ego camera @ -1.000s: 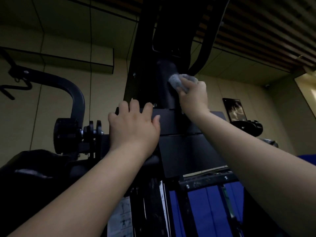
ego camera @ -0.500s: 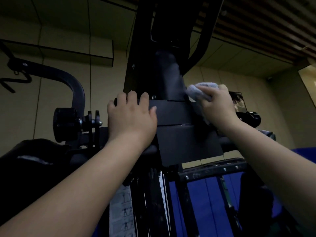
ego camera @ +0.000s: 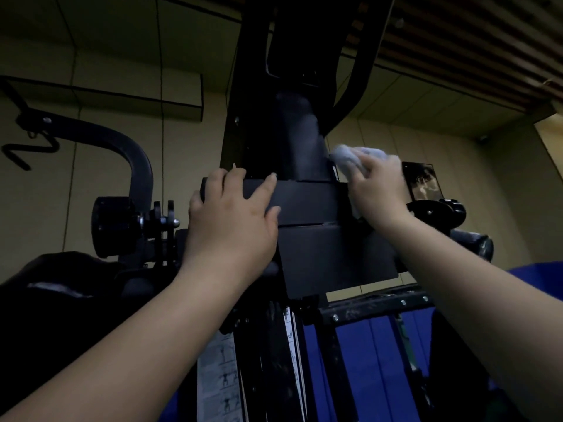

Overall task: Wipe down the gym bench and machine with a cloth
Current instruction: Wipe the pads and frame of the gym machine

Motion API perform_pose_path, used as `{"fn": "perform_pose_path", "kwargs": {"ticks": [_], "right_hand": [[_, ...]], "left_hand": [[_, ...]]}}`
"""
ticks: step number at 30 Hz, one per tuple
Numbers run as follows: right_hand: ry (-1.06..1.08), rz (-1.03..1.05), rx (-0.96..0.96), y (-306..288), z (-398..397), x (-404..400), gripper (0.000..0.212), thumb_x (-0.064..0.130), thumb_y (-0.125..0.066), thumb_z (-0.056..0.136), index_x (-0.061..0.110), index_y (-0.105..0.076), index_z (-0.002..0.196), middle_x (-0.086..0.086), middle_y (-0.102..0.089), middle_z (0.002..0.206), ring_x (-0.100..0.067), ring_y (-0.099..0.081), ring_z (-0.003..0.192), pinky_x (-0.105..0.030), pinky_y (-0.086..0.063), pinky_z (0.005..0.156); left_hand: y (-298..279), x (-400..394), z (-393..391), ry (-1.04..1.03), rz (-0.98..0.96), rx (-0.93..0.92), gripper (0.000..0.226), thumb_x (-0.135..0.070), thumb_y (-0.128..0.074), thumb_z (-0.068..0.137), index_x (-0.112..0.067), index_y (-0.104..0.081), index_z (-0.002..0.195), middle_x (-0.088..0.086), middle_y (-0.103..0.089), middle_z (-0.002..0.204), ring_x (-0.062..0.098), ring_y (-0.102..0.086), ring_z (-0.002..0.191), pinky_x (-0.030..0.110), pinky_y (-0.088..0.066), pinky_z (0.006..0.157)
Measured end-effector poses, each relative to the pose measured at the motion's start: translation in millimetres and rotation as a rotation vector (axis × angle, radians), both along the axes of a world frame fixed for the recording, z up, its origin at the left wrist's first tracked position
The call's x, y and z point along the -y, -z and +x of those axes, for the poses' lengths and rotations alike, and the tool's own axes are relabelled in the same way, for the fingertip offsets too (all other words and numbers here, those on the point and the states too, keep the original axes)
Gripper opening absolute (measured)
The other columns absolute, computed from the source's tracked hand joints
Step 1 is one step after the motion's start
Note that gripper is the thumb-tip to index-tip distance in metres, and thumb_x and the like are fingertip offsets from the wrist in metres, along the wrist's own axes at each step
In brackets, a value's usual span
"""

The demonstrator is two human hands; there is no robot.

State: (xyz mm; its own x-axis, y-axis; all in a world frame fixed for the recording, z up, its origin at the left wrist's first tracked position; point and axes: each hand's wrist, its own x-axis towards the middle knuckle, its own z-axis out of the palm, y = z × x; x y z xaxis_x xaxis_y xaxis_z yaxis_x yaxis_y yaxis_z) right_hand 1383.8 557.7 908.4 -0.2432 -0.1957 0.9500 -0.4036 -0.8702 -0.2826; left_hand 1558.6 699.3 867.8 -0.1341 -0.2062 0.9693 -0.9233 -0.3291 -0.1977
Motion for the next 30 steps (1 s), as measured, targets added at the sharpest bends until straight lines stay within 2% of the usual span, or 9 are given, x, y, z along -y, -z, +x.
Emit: {"fn": "perform_pose_path", "kwargs": {"ticks": [3,5,9,12,18,21,24,27,30], "right_hand": [[-0.027,-0.251,-0.210,11,33,-31,0.037,0.031,-0.055,0.094,0.030,-0.056,0.131,-0.004,-0.038,0.114,-0.022,-0.042,0.106,-0.031,-0.038,0.094],[0.016,-0.300,-0.215,16,42,-27,0.038,0.029,-0.057,0.093,0.032,-0.056,0.131,-0.004,-0.039,0.106,-0.027,-0.043,0.104,-0.035,-0.039,0.090],[0.133,-0.071,-0.038,10,6,12,0.031,0.032,-0.053,0.095,0.032,-0.061,0.125,-0.011,-0.050,0.122,-0.028,-0.042,0.111,-0.026,-0.028,0.087],[0.034,0.115,0.019,6,-15,22,0.027,0.033,-0.051,0.095,0.030,-0.065,0.118,-0.012,-0.045,0.125,-0.029,-0.042,0.115,-0.025,-0.030,0.087],[-0.023,-0.249,0.103,-15,20,-30,0.026,0.017,-0.066,0.087,0.019,-0.068,0.113,0.000,-0.037,0.110,-0.009,-0.042,0.092,0.003,-0.029,0.079],[-0.011,-0.232,0.009,-11,38,-28,0.018,0.022,-0.061,0.090,0.015,-0.070,0.105,-0.003,-0.037,0.110,-0.017,-0.046,0.092,-0.016,-0.037,0.084],[0.127,-0.189,0.017,2,37,-15,0.024,0.031,-0.055,0.093,0.020,-0.069,0.109,-0.009,-0.046,0.109,-0.024,-0.046,0.096,-0.029,-0.036,0.083],[0.037,0.009,0.075,-3,20,-4,0.025,0.030,-0.051,0.094,0.018,-0.070,0.106,-0.012,-0.048,0.115,-0.023,-0.049,0.092,-0.025,-0.036,0.080],[-0.047,0.007,0.095,-18,19,-8,0.025,0.026,-0.051,0.094,0.019,-0.070,0.108,-0.010,-0.050,0.116,-0.014,-0.046,0.088,-0.018,-0.035,0.077]], "left_hand": [[2,-1,0,0.004,-0.012,0.006,0.050,-0.046,-0.036,0.094,-0.039,-0.032,0.144,0.006,-0.033,0.145,0.027,-0.023,0.134,0.051,-0.032,0.103],[2,-2,-1,0.003,-0.011,0.003,0.049,-0.046,-0.036,0.094,-0.040,-0.034,0.143,0.005,-0.032,0.145,0.026,-0.022,0.134,0.050,-0.032,0.103],[3,-3,-3,0.018,-0.011,-0.004,0.049,-0.044,-0.037,0.094,-0.039,-0.035,0.143,0.006,-0.034,0.145,0.027,-0.023,0.133,0.051,-0.033,0.103],[4,-2,-4,0.012,-0.012,-0.005,0.049,-0.044,-0.035,0.094,-0.040,-0.034,0.143,0.005,-0.034,0.143,0.026,-0.024,0.132,0.051,-0.034,0.103],[4,-2,-2,0.036,-0.031,0.002,0.048,-0.041,-0.044,0.090,-0.035,-0.047,0.138,0.009,-0.044,0.136,0.029,-0.034,0.127,0.053,-0.039,0.095],[3,-2,-2,0.042,-0.031,0.006,0.047,-0.041,-0.045,0.089,-0.035,-0.048,0.136,0.009,-0.045,0.134,0.029,-0.036,0.125,0.054,-0.040,0.095],[2,-1,-1,0.053,-0.040,0.010,0.046,-0.039,-0.049,0.088,-0.033,-0.052,0.134,0.010,-0.048,0.131,0.030,-0.039,0.123,0.055,-0.042,0.093],[3,0,-2,0.062,-0.050,0.010,0.045,-0.039,-0.050,0.087,-0.033,-0.054,0.132,0.010,-0.049,0.129,0.031,-0.040,0.121,0.056,-0.042,0.092],[2,-1,-1,0.049,-0.044,0.013,0.046,-0.040,-0.047,0.088,-0.035,-0.051,0.134,0.009,-0.047,0.132,0.030,-0.037,0.123,0.056,-0.040,0.095]]}}
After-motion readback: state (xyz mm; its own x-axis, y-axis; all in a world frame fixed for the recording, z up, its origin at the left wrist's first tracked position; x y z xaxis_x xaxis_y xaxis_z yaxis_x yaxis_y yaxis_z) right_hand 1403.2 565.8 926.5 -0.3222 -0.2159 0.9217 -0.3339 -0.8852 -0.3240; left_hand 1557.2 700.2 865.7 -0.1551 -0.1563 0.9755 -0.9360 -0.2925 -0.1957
